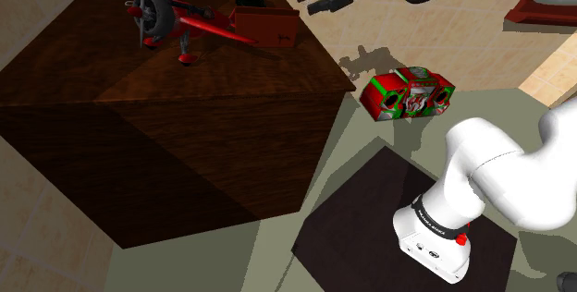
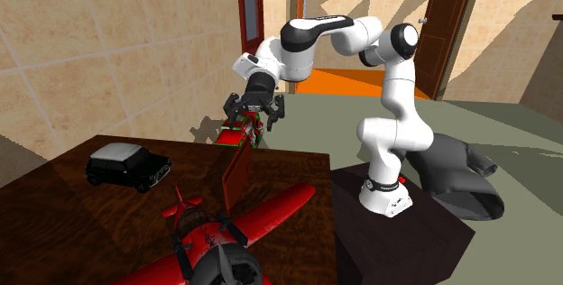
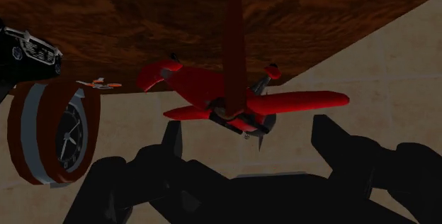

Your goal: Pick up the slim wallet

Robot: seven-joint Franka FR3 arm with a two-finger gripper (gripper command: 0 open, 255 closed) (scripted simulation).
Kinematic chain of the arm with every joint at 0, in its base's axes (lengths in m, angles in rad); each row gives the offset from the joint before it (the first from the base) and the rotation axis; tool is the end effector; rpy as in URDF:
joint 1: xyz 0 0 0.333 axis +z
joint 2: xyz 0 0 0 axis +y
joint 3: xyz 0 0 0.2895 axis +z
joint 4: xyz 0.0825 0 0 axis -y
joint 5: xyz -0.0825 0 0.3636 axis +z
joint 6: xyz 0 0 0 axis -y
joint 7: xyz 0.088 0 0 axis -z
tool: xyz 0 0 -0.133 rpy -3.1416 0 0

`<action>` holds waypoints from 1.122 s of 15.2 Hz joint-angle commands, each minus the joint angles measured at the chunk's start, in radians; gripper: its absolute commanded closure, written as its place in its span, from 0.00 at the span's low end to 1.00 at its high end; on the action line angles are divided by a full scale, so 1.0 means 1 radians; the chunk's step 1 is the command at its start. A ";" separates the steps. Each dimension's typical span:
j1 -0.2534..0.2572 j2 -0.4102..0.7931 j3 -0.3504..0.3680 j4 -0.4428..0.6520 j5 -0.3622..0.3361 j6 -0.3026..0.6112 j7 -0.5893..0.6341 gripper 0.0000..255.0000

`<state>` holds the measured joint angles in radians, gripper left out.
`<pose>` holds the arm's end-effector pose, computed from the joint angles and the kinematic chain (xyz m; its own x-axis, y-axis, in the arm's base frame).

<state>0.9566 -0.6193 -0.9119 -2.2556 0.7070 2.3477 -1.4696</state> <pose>0.4820 -0.0087 0.5324 0.2074 0.3648 0.9077 0.8855 -0.4643 -0.0158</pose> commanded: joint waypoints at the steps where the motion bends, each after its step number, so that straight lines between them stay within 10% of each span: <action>1: 0.020 -0.003 -0.022 -0.011 0.014 0.011 -0.037 0.00; 7: 0.042 -0.004 -0.055 -0.050 0.036 0.042 -0.090 0.00; 8: 0.042 -0.004 -0.056 -0.050 0.036 0.043 -0.091 1.00; 17: 0.042 -0.004 -0.055 -0.050 0.036 0.042 -0.090 1.00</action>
<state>0.9983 -0.6238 -0.9672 -2.3060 0.7430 2.3904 -1.5602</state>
